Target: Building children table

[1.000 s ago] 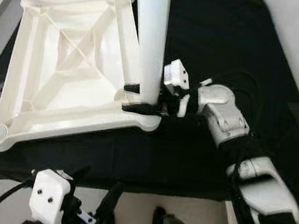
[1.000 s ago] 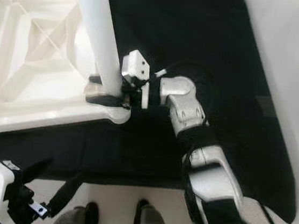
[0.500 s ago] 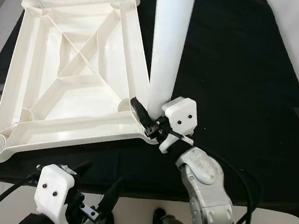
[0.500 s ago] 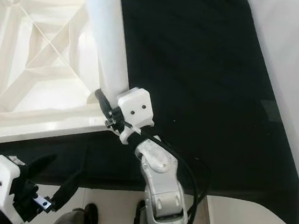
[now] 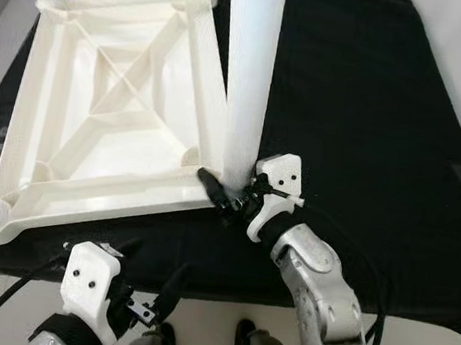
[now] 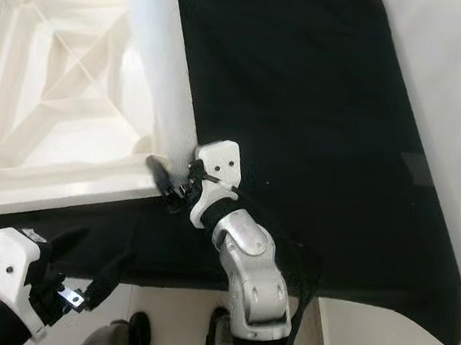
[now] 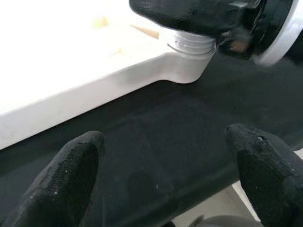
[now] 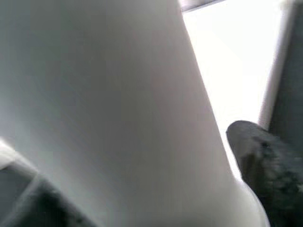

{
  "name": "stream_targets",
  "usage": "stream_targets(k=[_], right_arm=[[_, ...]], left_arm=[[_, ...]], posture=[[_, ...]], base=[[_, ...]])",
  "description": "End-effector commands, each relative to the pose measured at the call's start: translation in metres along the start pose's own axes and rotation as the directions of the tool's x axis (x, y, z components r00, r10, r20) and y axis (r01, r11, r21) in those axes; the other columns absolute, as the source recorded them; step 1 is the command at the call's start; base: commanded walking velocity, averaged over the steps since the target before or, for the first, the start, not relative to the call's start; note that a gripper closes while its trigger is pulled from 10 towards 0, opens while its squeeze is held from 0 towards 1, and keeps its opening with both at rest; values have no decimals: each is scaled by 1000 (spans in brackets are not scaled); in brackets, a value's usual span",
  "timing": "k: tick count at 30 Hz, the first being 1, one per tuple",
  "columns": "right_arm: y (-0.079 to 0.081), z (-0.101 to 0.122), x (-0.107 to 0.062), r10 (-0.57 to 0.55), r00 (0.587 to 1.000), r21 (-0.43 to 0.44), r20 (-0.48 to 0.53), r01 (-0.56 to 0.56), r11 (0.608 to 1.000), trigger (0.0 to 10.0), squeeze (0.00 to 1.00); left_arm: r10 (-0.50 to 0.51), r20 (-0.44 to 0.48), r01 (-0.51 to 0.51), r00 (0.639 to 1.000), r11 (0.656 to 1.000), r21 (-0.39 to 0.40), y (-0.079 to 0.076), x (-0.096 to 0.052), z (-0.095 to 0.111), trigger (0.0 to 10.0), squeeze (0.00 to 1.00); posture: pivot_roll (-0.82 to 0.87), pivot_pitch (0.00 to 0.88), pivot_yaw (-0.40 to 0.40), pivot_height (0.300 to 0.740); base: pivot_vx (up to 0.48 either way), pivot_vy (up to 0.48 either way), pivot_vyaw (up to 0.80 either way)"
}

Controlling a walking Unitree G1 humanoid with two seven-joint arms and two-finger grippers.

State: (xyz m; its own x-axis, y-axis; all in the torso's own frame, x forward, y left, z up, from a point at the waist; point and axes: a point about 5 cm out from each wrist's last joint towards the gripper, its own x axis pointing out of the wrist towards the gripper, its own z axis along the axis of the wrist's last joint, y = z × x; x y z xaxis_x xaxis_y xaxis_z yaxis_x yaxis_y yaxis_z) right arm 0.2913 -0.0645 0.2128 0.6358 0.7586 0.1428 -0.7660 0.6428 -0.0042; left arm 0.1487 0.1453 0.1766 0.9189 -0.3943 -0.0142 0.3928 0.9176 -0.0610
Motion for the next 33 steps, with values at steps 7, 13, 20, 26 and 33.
stream_targets(k=[7, 13, 20, 26, 33], right_arm=[[-32, 19, -4, 374, 914, -204, -160, -401, 893, 10000, 35], [-60, 31, 17, 417, 885, -220, -209, -458, 861, 10000, 0], [-69, 38, 32, 463, 868, -192, -179, -493, 849, 7608, 0], [-73, 38, 34, 521, 836, -148, -171, -545, 825, 0, 0], [-82, 20, 25, 499, 845, -121, -193, -525, 842, 0, 0]], left_arm=[[15, -19, -15, 1000, 1000, -14, 1, 2, -7, 10000, 0], [16, -8, -16, 1000, 1000, -13, 1, 4, -7, 10000, 0], [14, -1, -14, 1000, 1000, -13, 1, 6, -7, 10000, 0], [15, 7, -15, 1000, 1000, -14, 1, 8, -7, 10000, 0], [-1, 24, 1, 1000, 1000, -2, 0, 11, -7, 10000, 0]], posture=[[26, 300, 2, 740], [24, 293, -4, 740], [32, 286, -9, 740], [35, 277, -17, 740], [23, 251, -21, 740]], base=[[0, 0, 0], [0, 0, 0], [0, 0, 0], [0, 0, 0], [0, 0, 0]])
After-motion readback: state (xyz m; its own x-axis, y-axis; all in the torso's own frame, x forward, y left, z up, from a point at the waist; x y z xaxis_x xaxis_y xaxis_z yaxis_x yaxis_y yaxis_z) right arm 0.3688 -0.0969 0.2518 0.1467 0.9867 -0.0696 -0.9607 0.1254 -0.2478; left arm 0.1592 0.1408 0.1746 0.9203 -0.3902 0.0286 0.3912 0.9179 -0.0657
